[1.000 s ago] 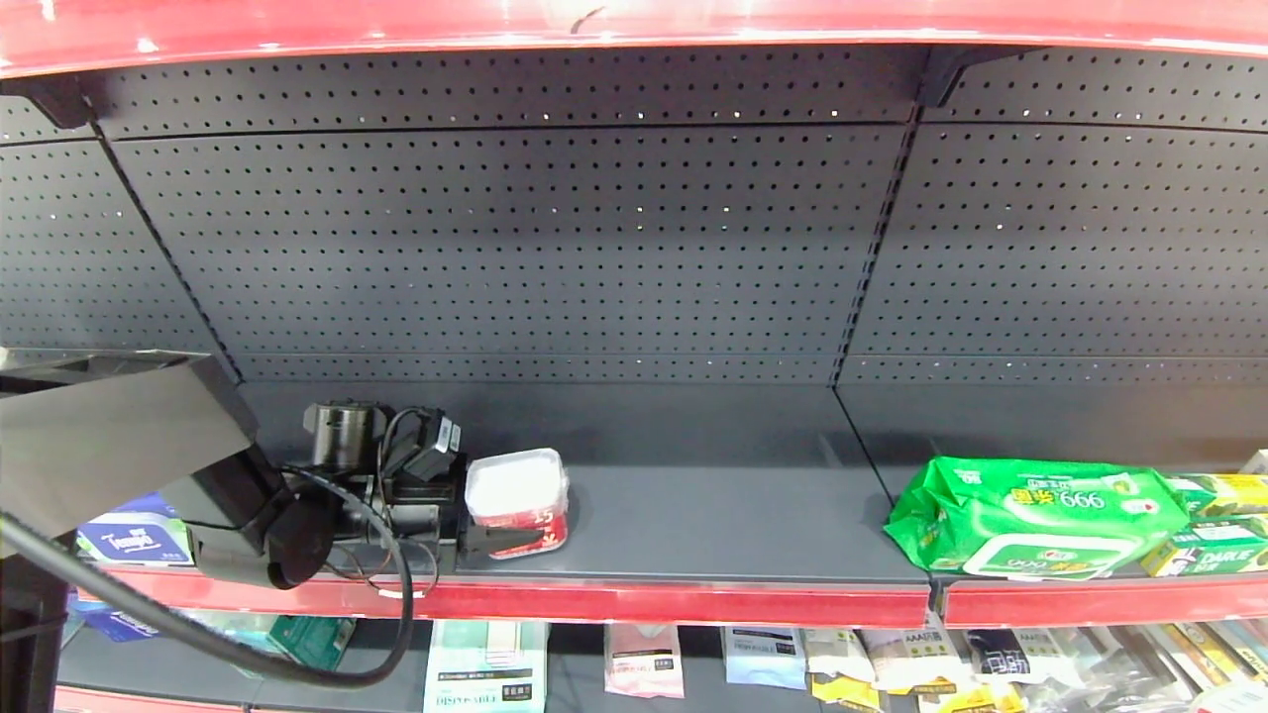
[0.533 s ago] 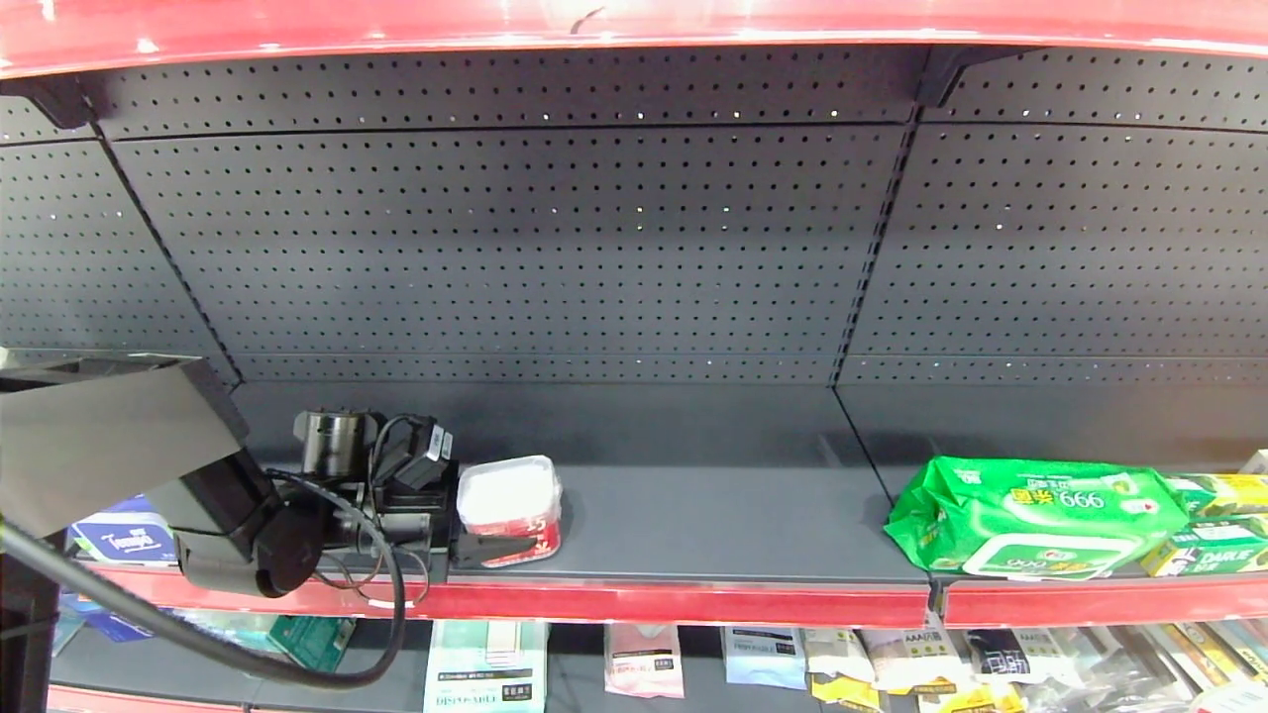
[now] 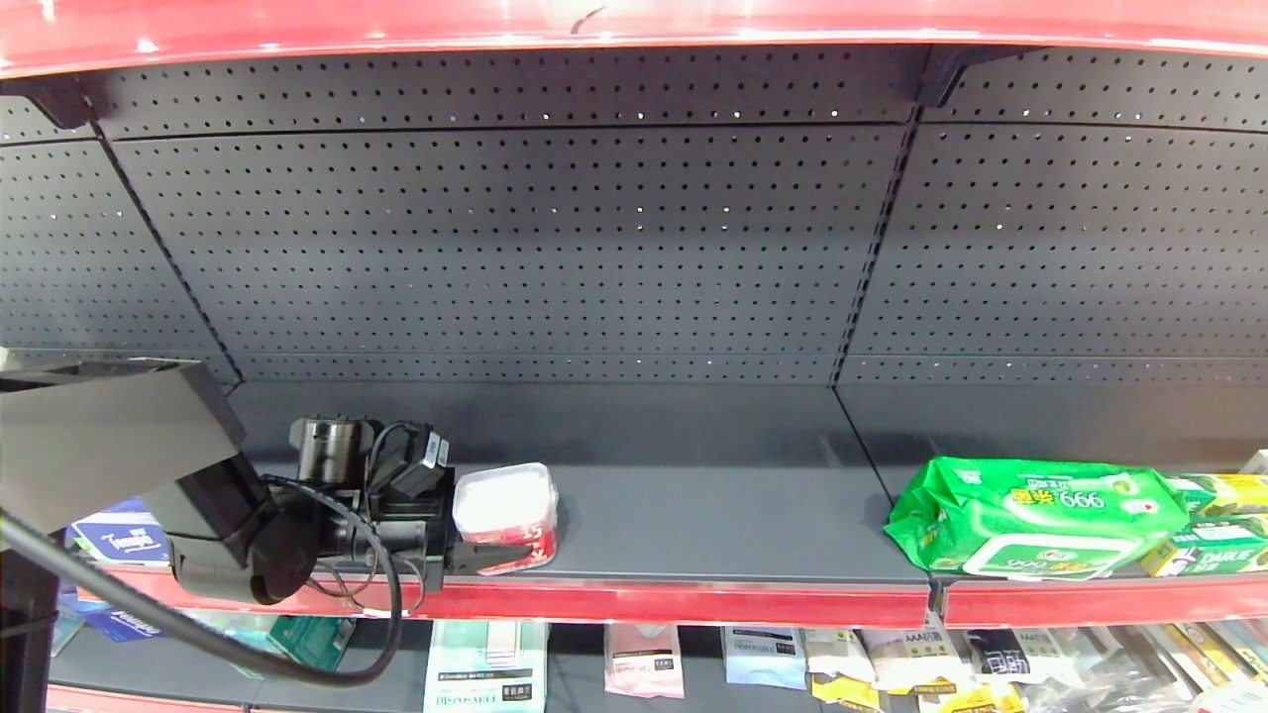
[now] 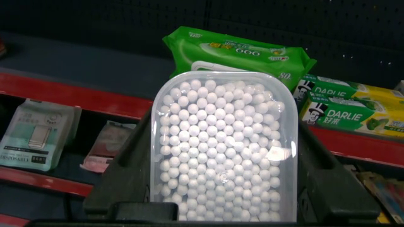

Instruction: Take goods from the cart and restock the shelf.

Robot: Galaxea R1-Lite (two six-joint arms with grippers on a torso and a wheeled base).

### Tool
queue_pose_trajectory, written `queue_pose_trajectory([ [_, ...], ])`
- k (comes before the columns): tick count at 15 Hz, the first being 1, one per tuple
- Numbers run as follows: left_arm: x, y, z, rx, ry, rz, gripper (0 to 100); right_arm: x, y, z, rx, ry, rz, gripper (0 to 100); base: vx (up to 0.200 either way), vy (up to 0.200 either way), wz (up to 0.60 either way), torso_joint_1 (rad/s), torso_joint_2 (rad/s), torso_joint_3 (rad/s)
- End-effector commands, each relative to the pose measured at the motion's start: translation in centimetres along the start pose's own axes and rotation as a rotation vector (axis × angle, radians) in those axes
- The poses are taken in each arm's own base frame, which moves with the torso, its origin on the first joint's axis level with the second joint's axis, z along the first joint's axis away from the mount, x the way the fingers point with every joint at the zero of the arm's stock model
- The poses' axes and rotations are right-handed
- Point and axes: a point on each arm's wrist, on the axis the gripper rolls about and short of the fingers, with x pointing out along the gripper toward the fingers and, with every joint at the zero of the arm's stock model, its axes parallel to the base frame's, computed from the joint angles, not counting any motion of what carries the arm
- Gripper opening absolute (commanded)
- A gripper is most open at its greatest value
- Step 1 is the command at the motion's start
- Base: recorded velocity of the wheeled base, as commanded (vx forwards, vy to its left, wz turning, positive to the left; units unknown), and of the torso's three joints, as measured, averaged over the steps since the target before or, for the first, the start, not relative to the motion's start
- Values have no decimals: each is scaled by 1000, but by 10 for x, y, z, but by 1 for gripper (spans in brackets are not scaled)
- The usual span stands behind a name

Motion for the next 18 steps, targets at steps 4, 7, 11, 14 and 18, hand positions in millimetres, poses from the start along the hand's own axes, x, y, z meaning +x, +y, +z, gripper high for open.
queue_pose_trajectory([
  [4,0,1,0,3,-1,1,0,0,0,0,0,1,1,0,0,0,0,0,0,0],
  [7,0,0,-1,-2,4,4,0,0,0,0,0,1,1,0,0,0,0,0,0,0],
  [11,1,1,0,7,1,3,0,0,0,0,0,1,1,0,0,0,0,0,0,0],
  [14,1,1,0,4,2,3,0,0,0,0,0,1,1,0,0,0,0,0,0,0],
  [18,1,0,-1,0,3,2,0,0,0,0,0,1,1,0,0,0,0,0,0,0],
])
